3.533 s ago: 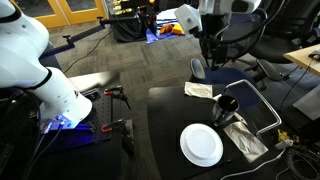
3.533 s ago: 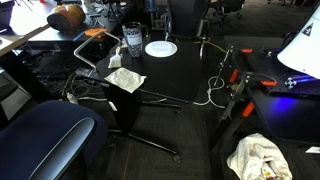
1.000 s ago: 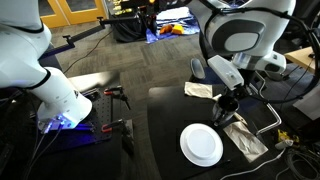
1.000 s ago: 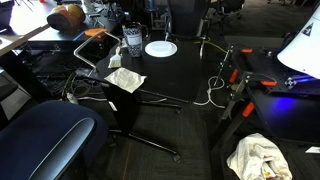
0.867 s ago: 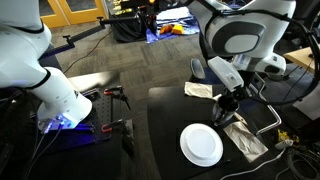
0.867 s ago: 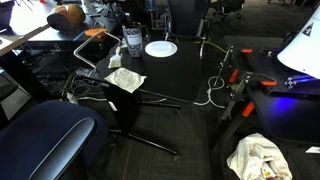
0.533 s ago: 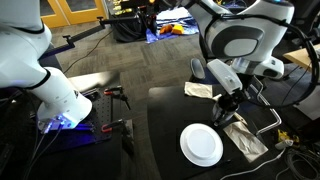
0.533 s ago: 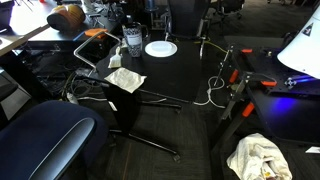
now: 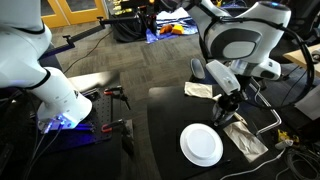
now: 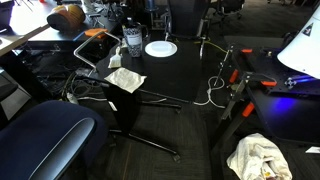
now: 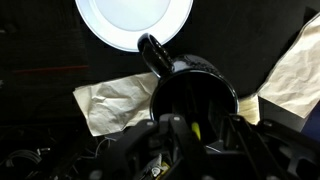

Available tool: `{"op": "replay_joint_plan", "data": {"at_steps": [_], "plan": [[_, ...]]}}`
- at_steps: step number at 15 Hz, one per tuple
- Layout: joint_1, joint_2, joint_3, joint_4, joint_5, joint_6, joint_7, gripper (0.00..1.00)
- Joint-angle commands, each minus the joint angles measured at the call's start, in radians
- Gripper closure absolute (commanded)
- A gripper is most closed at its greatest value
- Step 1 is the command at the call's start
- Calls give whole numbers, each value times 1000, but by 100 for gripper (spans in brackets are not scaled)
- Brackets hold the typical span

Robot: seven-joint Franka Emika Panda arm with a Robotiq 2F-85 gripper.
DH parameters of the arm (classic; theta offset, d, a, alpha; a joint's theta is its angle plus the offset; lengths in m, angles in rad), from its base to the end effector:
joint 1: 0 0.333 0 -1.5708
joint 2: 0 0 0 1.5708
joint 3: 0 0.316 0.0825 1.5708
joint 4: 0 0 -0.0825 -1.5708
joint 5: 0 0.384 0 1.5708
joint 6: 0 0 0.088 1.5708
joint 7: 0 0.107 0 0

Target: Remove the marker from the mug and put it on the table

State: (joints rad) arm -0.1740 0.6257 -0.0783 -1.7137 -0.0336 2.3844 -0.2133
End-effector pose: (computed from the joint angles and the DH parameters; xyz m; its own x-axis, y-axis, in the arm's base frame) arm 0.6580 -0.1644 0.2314 0.9996 0.0019 0.0292 -0.0004 -0.9970 0.0779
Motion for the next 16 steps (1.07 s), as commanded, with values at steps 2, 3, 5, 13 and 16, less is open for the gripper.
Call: {"op": "replay_joint_plan", "data": {"at_steps": [2,3,5,13,16], "plan": [[-16,16,23,26,13,-18,-20,66],[-17,21,25,30,13,-20,-20,65],[-16,32,24,40,11,-18,-15,66],[-24,79,27,96,17,-14,-14,70],[-29,96,33,117,23,-11,-18,70]]}}
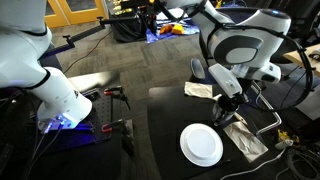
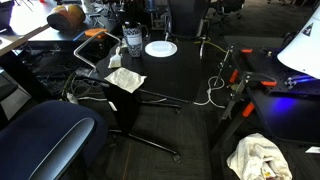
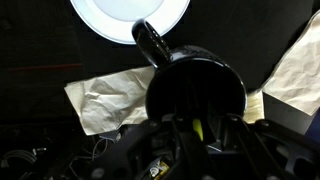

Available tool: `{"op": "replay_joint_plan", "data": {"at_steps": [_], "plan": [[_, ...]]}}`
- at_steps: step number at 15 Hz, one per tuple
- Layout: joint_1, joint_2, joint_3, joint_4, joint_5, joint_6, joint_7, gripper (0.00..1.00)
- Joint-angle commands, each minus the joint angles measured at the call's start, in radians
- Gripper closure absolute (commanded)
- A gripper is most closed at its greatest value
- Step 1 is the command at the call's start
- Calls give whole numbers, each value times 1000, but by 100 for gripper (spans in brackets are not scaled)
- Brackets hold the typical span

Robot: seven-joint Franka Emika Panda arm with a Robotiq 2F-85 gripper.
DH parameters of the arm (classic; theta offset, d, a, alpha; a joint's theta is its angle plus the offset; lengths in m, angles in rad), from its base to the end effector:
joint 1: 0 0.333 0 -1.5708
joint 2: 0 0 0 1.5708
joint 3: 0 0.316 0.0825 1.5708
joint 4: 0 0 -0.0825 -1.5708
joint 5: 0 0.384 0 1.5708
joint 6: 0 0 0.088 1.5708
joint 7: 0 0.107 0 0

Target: Remove the marker from the mug and put it on the table

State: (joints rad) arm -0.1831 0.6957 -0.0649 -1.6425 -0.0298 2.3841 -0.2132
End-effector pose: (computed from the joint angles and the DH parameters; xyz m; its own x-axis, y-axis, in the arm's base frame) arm 0.6725 -0.1650 0.2135 0.9995 0.0035 0.0314 0.0013 -0.9975 0.0712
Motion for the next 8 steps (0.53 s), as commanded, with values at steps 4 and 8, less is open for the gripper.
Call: {"op": "replay_joint_plan", "data": {"at_steps": [4,8], "plan": [[-29,44,28,63,29,-3,-24,67],[-34,57,32,73,36,2,-26,66]]}}
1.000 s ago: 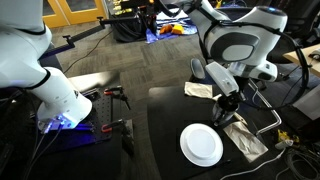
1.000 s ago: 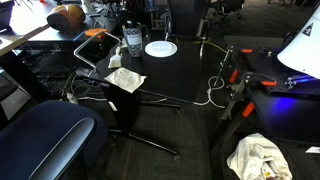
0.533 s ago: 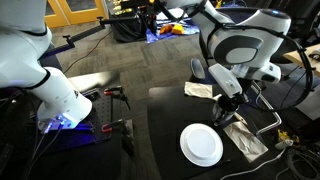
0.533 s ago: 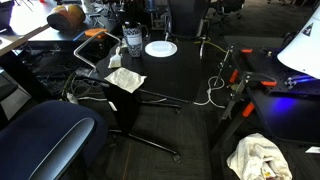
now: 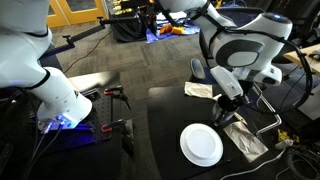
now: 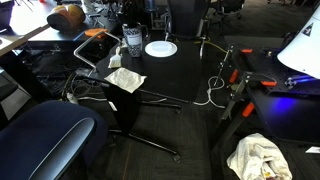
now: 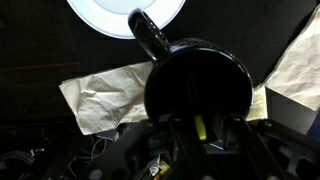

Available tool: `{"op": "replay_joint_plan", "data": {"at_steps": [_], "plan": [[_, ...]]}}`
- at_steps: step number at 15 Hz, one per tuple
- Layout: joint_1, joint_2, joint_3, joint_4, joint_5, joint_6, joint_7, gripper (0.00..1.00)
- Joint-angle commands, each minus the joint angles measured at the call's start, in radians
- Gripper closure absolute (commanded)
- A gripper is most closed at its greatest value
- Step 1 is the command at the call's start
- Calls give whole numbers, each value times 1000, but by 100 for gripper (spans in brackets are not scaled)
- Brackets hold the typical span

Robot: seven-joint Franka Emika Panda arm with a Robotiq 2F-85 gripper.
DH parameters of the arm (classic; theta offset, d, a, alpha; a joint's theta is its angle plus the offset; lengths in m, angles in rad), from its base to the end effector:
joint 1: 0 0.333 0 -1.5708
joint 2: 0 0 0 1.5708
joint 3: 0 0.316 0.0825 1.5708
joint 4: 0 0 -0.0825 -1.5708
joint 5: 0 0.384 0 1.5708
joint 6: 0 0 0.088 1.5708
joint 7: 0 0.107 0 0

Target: Remove the marker from the mug and put it on the table

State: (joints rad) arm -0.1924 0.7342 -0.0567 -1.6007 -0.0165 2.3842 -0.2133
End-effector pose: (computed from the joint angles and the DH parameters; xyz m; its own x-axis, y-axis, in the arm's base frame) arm 0.6802 -0.1677 0.2043 0.9993 -0.0074 0.0378 -0.0097 -0.9982 0.0592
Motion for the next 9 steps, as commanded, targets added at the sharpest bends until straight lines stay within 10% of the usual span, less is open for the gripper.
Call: {"op": "replay_joint_plan", "data": {"at_steps": [1,9], "plan": [[-26,22,25,34,24,4,-26,66],[-46,36,43,43,34,27,-33,65]]}}
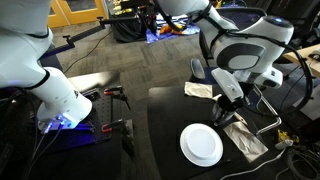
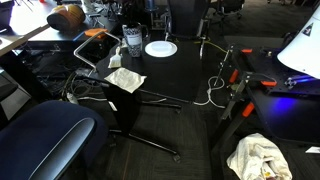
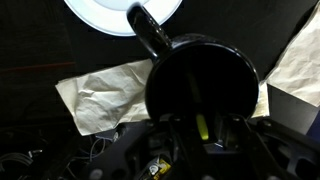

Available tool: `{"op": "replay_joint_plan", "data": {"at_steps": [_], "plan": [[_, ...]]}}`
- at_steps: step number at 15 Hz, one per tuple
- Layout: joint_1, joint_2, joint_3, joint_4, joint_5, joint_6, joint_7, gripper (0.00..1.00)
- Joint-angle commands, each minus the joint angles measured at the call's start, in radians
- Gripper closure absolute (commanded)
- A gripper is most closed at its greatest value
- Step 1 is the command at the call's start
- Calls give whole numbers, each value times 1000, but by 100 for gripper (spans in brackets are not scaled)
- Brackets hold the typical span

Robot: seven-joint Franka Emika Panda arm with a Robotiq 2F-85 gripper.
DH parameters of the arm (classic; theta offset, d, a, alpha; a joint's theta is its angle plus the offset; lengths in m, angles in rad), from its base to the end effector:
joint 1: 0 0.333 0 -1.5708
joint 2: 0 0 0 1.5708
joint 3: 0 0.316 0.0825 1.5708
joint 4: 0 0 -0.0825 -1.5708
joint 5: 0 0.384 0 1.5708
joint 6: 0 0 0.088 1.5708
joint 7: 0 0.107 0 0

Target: Remove the marker from the mug and put it on the table

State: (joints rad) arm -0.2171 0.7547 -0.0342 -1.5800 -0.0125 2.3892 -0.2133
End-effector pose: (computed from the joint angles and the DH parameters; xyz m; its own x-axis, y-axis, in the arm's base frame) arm 0.6834 -0.1720 0.1988 0.9988 -0.0182 0.0464 -0.0202 -0.9989 0.0432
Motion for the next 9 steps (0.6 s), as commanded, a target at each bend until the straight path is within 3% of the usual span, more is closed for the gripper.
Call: {"op": "replay_joint_plan", "data": {"at_steps": [1,7,8,9], "plan": [[-23,16,22,22,31,22,-34,63],[-30,20,33,26,42,21,-39,66],[-31,21,35,26,44,22,-39,87],[-32,21,36,25,46,22,-39,91]]}}
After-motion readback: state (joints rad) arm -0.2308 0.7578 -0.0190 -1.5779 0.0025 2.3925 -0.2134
